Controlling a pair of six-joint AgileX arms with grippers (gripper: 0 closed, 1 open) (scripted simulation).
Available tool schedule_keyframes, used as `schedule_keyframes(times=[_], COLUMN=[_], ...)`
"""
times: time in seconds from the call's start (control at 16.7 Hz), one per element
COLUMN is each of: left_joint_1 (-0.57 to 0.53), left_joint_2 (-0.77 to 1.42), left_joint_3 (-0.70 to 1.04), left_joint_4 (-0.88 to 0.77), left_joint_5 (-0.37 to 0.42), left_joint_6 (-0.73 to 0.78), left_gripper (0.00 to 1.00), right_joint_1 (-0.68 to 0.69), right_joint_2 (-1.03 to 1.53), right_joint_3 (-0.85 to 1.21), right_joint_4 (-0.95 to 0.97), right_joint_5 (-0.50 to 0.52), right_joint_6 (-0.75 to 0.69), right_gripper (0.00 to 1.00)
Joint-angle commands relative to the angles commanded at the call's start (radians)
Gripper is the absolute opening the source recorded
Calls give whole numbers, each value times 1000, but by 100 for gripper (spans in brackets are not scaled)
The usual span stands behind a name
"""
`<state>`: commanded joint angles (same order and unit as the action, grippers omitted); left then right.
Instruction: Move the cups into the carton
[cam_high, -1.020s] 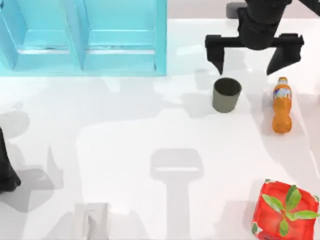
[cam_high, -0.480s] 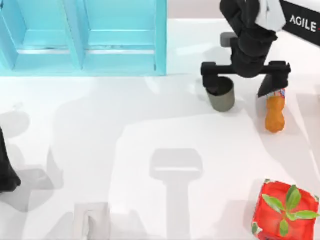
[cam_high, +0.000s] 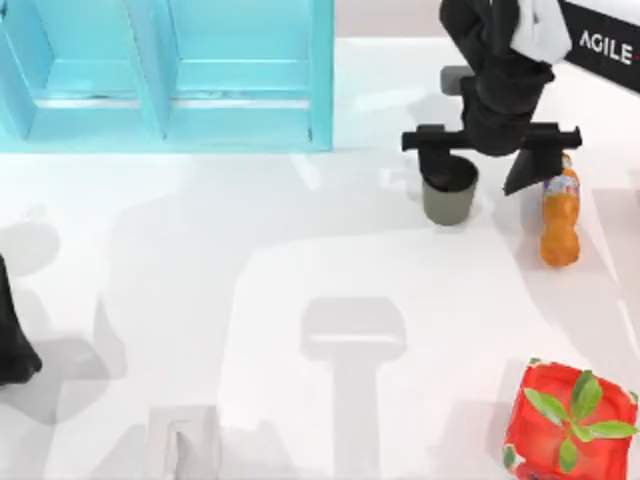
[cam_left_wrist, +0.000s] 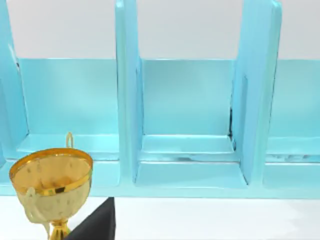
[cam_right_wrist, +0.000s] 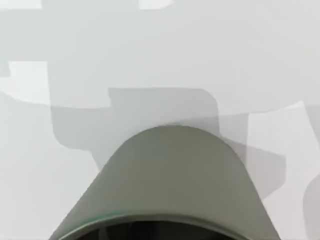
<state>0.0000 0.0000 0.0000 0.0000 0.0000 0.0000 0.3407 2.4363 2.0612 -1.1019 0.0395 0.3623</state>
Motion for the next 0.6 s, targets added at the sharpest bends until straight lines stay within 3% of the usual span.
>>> schedule_keyframes(times=[0.42, 0.6], left_joint_1=[0, 0], left_joint_2=[0, 0], left_joint_3=[0, 0], left_joint_4=[0, 0], left_joint_5=[0, 0], left_joint_6=[0, 0], left_gripper=[100, 100], right_joint_1=[0, 0], right_joint_2=[0, 0], right_joint_3=[0, 0], right_joint_4=[0, 0], right_joint_5=[0, 0], right_joint_6=[0, 0], right_gripper=[2, 0])
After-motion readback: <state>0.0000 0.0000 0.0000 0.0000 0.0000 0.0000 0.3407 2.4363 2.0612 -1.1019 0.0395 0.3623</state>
